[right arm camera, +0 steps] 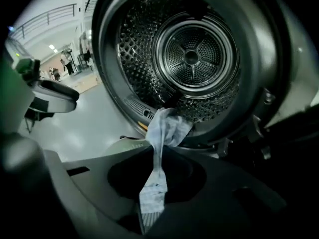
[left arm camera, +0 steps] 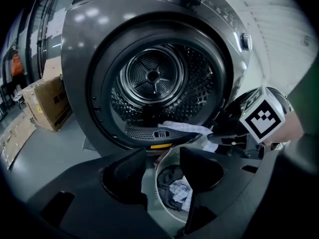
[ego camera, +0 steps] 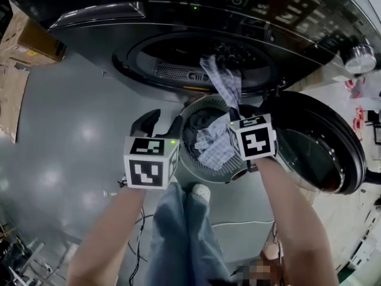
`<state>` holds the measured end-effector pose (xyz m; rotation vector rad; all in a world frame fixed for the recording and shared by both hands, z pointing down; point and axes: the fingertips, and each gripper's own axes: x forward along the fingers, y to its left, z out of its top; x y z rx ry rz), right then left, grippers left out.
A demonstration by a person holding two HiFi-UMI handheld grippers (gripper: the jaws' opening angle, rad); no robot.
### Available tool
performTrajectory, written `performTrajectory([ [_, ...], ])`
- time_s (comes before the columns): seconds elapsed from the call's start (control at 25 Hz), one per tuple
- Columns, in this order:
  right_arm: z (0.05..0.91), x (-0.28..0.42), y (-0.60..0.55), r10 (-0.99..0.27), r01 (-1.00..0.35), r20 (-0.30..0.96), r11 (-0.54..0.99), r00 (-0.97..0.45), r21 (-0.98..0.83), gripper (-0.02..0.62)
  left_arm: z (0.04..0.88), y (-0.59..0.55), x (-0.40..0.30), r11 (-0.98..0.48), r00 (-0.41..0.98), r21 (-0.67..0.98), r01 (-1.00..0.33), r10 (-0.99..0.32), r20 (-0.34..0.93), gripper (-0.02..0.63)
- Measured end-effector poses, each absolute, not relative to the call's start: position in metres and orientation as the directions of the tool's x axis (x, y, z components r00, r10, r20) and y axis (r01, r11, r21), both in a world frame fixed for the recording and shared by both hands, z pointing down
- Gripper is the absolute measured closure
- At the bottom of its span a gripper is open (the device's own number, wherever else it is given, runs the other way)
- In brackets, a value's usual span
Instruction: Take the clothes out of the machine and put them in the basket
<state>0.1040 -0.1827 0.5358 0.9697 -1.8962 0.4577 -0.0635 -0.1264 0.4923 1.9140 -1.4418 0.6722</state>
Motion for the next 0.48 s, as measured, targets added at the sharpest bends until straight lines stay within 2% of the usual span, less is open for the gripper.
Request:
performTrajectory([
  [0.48, 0.500, 0.138, -0.095, -0.380, -0.827, 0.873, 0.561, -0.305, -0.045, 0.546, 0.473, -0.088, -0.028, -0.150, 0.262, 0.216, -0.965, -0.629, 0.732, 0.400],
])
